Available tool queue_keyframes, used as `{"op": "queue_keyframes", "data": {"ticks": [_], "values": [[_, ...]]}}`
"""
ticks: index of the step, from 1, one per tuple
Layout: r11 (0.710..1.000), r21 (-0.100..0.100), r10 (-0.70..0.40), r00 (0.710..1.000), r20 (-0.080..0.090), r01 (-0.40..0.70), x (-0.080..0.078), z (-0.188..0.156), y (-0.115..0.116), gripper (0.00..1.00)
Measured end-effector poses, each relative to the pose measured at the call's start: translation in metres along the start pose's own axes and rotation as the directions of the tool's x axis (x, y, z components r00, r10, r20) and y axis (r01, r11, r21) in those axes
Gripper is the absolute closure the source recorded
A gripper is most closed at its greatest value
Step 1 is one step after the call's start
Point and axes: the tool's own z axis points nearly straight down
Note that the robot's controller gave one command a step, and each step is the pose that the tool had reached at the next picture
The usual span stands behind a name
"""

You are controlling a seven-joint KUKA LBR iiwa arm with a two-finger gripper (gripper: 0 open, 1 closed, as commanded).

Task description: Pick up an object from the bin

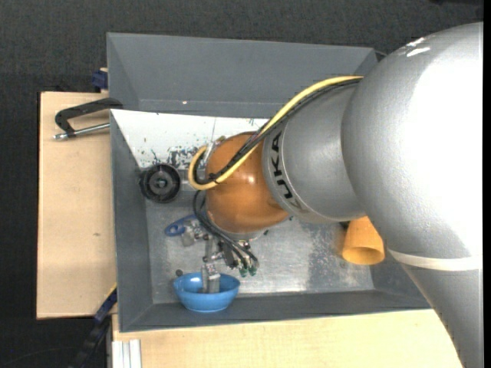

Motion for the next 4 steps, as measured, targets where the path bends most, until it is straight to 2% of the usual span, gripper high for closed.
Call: {"op": "queue_keyframes", "data": {"ticks": [1,2,3,4], "values": [[0.999,0.001,-0.049,0.999,0.003,0.049,-0.0087,-0.0028,-0.0109,0.00],[0.999,0.000,-0.049,0.999,0.003,0.049,-0.0086,-0.0028,-0.0106,1.00],[0.999,0.000,-0.049,0.999,0.002,0.049,-0.0086,-0.0028,-0.0106,0.00],[0.999,0.000,-0.049,0.999,0.002,0.049,-0.0086,-0.0027,-0.0106,1.00]]}}
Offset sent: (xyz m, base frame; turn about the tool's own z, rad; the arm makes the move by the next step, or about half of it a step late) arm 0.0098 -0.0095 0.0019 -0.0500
